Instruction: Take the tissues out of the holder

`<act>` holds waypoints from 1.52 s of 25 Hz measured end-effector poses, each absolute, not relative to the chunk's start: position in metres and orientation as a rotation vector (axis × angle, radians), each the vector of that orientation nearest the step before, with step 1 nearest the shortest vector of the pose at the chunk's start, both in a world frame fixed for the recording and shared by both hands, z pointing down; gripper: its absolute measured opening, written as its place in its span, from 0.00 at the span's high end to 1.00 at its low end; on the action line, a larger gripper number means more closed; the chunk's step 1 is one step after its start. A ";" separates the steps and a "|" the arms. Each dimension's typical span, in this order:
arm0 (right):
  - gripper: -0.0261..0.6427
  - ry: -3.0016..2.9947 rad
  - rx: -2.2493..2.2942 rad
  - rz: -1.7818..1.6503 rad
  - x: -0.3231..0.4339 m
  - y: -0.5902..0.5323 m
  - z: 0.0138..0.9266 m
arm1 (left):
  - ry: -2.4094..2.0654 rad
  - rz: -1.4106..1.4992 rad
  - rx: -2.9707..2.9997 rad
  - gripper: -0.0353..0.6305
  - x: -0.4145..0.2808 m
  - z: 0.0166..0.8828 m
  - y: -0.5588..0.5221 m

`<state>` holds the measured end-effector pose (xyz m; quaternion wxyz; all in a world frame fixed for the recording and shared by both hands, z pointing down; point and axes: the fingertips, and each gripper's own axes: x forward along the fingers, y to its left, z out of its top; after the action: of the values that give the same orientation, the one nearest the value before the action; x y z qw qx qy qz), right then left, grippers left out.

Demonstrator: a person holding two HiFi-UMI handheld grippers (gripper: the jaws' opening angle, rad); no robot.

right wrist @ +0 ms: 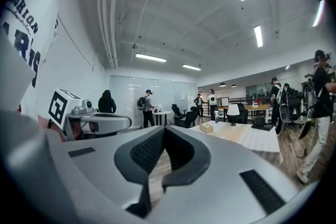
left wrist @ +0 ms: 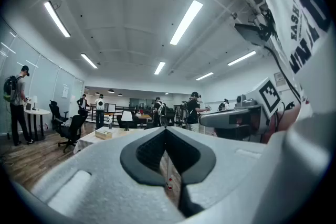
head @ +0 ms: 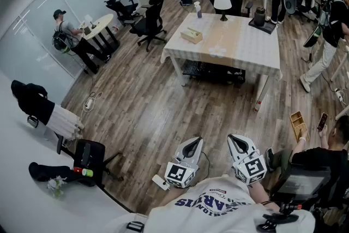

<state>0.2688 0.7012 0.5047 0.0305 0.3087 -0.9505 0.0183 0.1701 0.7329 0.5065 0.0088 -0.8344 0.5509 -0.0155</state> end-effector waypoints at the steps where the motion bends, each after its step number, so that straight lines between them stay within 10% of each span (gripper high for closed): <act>1: 0.95 -2.927 0.950 0.060 0.269 0.702 0.506 | 1.722 -0.054 -2.608 0.94 0.170 0.508 0.734; 38: 0.94 -2.906 0.846 0.138 0.229 0.452 0.540 | 1.860 -0.071 -2.586 0.94 0.121 0.540 0.483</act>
<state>0.2293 0.4517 0.5400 0.0558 0.2787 -0.9577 0.0453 0.1213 0.4832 0.5402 -0.0224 -0.8114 0.5836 -0.0224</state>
